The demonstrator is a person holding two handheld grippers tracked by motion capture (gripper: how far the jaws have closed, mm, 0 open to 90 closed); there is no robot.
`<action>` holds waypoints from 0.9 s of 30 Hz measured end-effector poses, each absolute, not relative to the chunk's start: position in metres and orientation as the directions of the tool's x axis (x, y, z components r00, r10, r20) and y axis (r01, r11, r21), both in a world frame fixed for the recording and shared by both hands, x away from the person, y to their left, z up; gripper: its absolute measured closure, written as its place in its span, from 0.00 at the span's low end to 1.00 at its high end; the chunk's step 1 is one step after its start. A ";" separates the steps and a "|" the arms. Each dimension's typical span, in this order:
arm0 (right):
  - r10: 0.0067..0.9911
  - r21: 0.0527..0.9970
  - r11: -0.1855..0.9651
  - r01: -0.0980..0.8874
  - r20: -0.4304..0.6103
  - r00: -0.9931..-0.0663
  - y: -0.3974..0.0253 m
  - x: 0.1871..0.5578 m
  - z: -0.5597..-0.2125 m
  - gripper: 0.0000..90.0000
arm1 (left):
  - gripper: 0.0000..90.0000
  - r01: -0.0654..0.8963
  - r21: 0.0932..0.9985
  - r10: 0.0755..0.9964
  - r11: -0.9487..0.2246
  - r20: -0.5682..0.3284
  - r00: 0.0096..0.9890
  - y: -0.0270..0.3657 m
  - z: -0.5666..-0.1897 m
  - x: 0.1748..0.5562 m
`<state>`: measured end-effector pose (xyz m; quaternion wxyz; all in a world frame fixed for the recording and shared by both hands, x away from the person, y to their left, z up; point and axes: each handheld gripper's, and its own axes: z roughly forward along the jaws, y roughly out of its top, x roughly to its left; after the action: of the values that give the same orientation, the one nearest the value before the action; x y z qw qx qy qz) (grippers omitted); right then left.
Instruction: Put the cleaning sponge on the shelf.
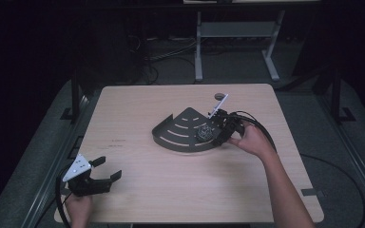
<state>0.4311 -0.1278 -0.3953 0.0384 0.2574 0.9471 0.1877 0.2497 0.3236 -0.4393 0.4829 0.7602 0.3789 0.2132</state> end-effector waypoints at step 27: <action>0.508 0.382 0.790 0.479 0.030 -0.861 -0.145 0.408 -0.398 0.19 | 0.15 0.372 0.893 0.782 -0.252 -0.039 0.622 0.323 -0.439 0.247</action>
<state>0.4078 -0.1446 -0.3976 0.0372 0.2611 0.9453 0.1917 0.2468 0.3225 -0.4390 0.4803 0.7618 0.3787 0.2133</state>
